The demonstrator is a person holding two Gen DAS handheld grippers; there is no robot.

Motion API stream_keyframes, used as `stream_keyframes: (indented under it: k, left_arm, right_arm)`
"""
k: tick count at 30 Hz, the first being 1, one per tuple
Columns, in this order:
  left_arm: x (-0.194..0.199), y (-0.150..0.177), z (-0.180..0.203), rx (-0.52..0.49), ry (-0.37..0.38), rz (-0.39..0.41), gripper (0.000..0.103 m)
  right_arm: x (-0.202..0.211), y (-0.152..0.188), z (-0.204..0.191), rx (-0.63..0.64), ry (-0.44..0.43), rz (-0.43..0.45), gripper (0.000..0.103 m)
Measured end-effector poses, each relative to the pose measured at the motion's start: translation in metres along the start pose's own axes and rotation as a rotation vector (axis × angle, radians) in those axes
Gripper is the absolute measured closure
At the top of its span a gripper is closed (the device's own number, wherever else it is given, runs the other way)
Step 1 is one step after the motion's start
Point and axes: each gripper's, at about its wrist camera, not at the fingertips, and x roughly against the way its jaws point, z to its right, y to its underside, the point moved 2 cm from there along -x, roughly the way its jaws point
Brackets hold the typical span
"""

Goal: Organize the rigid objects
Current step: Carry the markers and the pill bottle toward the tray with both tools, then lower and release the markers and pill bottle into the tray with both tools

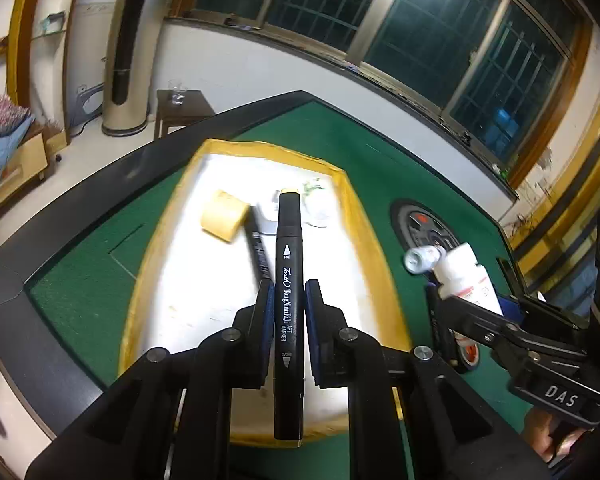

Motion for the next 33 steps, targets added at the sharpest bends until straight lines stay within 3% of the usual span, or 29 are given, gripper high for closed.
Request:
stream_keyframes:
  k: [9, 15, 22, 33]
  left_arm:
    - [-0.019, 0.005, -0.034, 0.005, -0.088, -0.056, 0.09]
    - [-0.027, 0.014, -0.035, -0.044, -0.12, -0.066, 0.09]
    - [-0.025, 0.016, -0.029, -0.1, -0.159, -0.055, 0.09]
    - [-0.024, 0.02, -0.025, -0.164, -0.195, -0.031, 0.089]
  right_arm:
    - [-0.067, -0.008, -0.047, 0.062, 0.018, -0.098, 0.071]
    - [-0.091, -0.003, -0.052, 0.084, 0.035, -0.16, 0.071]
    - [-0.101, 0.003, -0.058, 0.116, 0.061, -0.189, 0.071]
    - [-0.092, 0.007, -0.061, 0.152, 0.081, -0.161, 0.071]
